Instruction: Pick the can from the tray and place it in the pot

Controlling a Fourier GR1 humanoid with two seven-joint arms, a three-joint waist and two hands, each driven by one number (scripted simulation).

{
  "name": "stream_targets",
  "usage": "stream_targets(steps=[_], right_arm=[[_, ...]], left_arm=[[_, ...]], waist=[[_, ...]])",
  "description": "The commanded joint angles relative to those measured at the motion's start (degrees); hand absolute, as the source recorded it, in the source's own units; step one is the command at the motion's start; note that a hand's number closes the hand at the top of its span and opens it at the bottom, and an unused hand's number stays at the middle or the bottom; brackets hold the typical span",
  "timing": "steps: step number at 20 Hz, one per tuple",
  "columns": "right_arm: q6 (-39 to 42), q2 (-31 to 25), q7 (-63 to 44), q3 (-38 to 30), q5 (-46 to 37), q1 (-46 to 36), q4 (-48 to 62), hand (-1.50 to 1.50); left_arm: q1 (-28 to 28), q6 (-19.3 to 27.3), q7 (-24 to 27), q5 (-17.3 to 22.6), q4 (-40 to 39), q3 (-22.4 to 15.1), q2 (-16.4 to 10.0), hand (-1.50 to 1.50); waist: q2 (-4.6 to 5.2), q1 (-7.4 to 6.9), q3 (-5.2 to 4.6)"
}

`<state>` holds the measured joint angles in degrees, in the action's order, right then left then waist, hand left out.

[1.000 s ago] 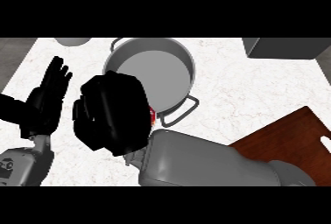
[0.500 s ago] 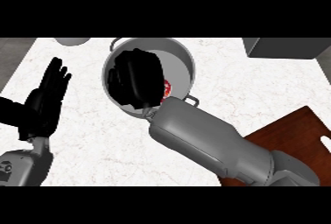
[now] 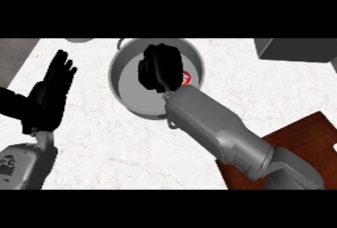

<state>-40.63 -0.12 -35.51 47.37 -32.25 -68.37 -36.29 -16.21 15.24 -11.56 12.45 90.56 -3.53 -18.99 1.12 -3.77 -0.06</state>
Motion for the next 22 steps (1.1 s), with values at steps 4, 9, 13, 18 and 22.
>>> stream_targets(steps=[4, 9, 13, 18, 22], right_arm=[[1.2, 0.11, 7.78, -6.34, 12.14, 3.34, 5.19, -1.5], [5.73, 0.11, 21.19, -10.79, 21.09, 6.49, 4.52, -1.5], [3.91, 0.11, 30.3, -17.34, 28.83, 7.01, 0.11, -1.5], [5.37, 0.11, 39.7, -24.69, 37.7, 6.95, 0.22, -1.5], [10.31, 0.12, 50.14, -30.42, 42.01, 9.95, 3.42, -1.5]], left_arm=[[1.36, -2.3, 2.17, -0.43, -0.09, 0.06, -0.83, 0.0], [0.05, 0.33, 2.17, -1.31, 0.04, -1.54, 2.92, 0.0], [-1.74, -1.48, 0.29, -0.36, -0.24, -0.48, 0.9, 0.0], [0.61, -2.28, 1.54, 0.74, -0.37, 1.24, 0.57, 0.0], [0.73, -1.15, 1.42, -0.85, -0.91, 1.71, 0.36, 0.0]], waist=[[0.52, -1.71, 0.05], [0.92, -2.1, 0.14], [1.04, -2.23, 0.25], [0.51, -1.46, 0.15], [-0.07, 1.0, 0.13]])
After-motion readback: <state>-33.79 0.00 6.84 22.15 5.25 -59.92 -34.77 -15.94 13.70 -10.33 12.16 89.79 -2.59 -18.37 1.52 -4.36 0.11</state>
